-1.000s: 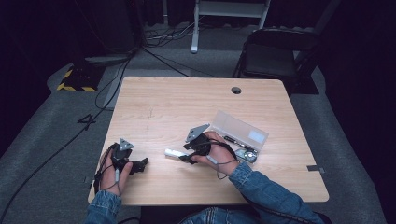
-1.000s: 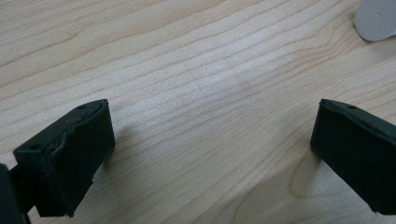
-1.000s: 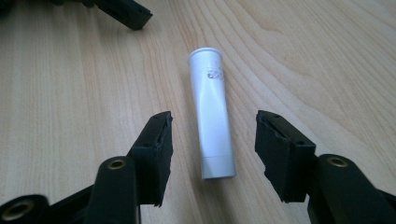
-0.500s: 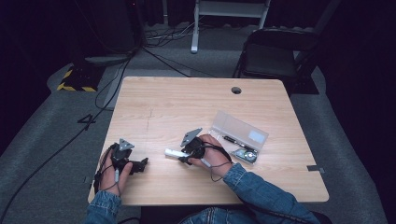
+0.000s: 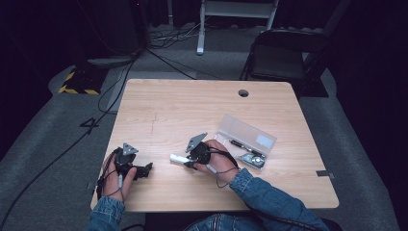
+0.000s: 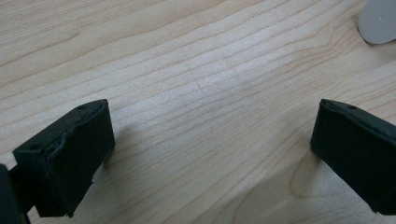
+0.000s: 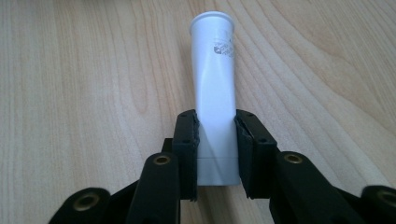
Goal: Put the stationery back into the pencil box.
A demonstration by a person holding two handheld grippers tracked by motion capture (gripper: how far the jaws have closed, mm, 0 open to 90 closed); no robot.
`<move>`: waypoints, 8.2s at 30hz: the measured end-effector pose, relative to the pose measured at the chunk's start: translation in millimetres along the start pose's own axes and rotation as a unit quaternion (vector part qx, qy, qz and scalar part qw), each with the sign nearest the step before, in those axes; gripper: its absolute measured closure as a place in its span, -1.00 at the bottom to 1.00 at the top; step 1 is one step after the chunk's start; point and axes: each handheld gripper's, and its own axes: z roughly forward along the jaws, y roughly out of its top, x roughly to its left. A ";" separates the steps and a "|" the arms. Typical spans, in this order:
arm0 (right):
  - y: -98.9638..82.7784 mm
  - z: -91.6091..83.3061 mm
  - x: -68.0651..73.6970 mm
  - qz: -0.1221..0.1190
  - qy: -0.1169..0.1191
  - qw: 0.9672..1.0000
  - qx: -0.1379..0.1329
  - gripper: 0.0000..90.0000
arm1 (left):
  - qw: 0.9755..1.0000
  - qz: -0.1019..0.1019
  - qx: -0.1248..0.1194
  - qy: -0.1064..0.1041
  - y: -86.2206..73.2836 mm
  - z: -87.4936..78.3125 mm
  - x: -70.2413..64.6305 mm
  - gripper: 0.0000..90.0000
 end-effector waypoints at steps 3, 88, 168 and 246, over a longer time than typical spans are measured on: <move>0.5 -0.2 1.2 -0.002 0.001 1.000 0.002 0.60 | 1.000 0.000 0.000 0.000 0.0 0.0 0.0 -1.00; -71.3 -139.6 -66.6 0.068 -0.063 0.996 -0.003 0.60 | 1.000 0.000 0.000 -0.001 0.4 0.4 0.3 -1.00; -102.9 -115.5 -93.7 0.110 -0.057 0.992 0.034 0.27 | 1.000 0.000 0.000 -0.003 0.6 0.6 0.4 -1.00; -251.7 -195.0 -101.9 0.286 -0.195 0.938 -0.028 -0.43 | 1.000 0.005 0.001 -0.005 3.8 3.2 2.1 -1.00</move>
